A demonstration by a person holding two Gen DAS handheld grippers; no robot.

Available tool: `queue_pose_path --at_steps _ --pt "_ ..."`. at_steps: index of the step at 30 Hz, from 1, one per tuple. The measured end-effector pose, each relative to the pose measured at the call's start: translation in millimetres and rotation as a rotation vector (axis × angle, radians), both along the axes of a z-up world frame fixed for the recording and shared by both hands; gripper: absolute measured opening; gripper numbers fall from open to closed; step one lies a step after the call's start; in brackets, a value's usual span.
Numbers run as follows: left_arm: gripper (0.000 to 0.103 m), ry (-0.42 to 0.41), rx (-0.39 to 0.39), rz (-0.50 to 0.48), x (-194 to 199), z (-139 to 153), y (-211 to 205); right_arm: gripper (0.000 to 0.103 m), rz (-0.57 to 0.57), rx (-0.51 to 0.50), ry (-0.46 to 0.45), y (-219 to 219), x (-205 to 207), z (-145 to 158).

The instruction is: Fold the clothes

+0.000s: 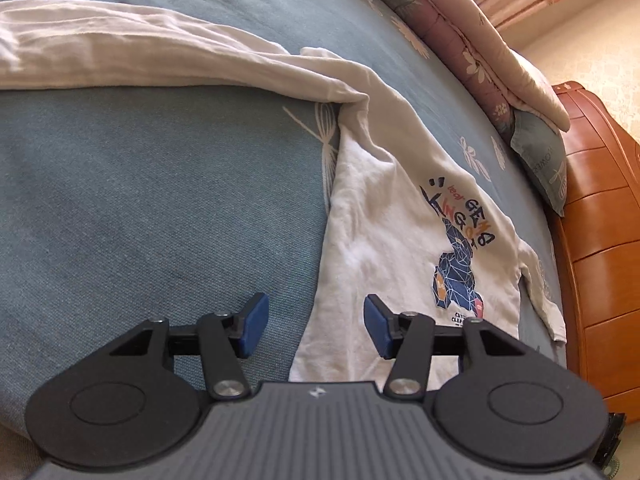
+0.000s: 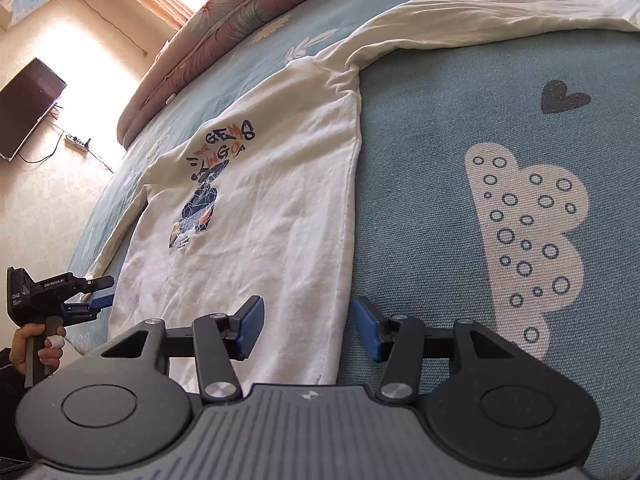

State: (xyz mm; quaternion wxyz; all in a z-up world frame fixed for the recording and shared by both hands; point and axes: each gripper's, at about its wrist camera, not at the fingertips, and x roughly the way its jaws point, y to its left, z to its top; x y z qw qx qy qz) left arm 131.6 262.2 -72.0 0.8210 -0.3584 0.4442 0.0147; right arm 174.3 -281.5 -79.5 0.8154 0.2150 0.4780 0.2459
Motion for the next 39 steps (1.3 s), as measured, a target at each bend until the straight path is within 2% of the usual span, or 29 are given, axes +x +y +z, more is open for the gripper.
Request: queue_pose_path --at_steps 2,5,8,12,18,19,20,21,23,25,29,31,33,35,37,39 --pt "0.049 -0.009 0.047 0.032 -5.1 0.9 -0.6 0.058 0.005 -0.003 -0.006 1.9 -1.6 -0.2" --pt "0.048 -0.02 0.167 0.009 -1.9 3.8 -14.7 0.06 0.009 -0.006 -0.011 5.9 -2.5 0.3" --pt "0.048 -0.013 0.364 -0.07 5.1 8.0 -42.9 0.062 0.018 -0.023 -0.023 12.2 -4.8 2.1" --pt "0.05 -0.016 0.59 -0.148 10.8 5.6 -77.2 0.064 0.028 -0.044 -0.037 18.8 -9.6 2.4" --pt "0.049 -0.051 0.795 -0.2 11.3 1.9 -113.6 0.066 0.045 -0.088 -0.056 26.4 -12.5 4.7" --pt "0.047 -0.056 0.823 -0.211 10.9 1.6 -117.5 0.066 0.049 -0.097 -0.06 27.9 -12.8 5.3" --pt "0.04 -0.063 0.839 -0.226 10.2 1.3 -121.5 0.066 0.053 -0.106 -0.064 29.6 -13.3 6.0" --pt "0.034 -0.071 0.845 -0.243 9.6 1.3 -125.4 0.066 0.059 -0.116 -0.07 31.6 -13.8 6.5" --pt "0.013 -0.077 0.854 -0.276 10.1 1.4 -133.4 0.066 0.071 -0.136 -0.083 35.8 -14.9 7.4" --pt "0.006 -0.077 0.845 -0.285 11.3 1.8 -136.9 0.066 0.08 -0.154 -0.093 39.4 -16.2 8.3" --pt "0.007 -0.042 0.829 -0.248 8.2 8.3 -118.5 0.066 0.08 -0.16 -0.107 39.3 -18.6 12.9" --pt "0.014 -0.03 0.766 -0.225 4.8 13.8 -101.3 0.066 0.083 -0.162 -0.114 37.4 -19.2 15.2" --pt "0.011 -0.03 0.702 -0.191 3.4 22.0 -86.7 0.066 0.085 -0.164 -0.119 36.3 -19.0 17.1" --pt "0.012 -0.073 0.642 -0.17 5.5 31.5 -76.8 0.066 0.088 -0.165 -0.127 37.9 -17.2 19.2" --pt "0.019 -0.121 0.569 -0.16 14.1 39.4 -68.6 0.066 0.101 -0.167 -0.148 43.7 -13.3 23.3" --pt "0.021 -0.161 0.476 -0.137 30.4 42.3 -61.0 0.066 0.119 -0.181 -0.172 54.2 -6.6 28.1"
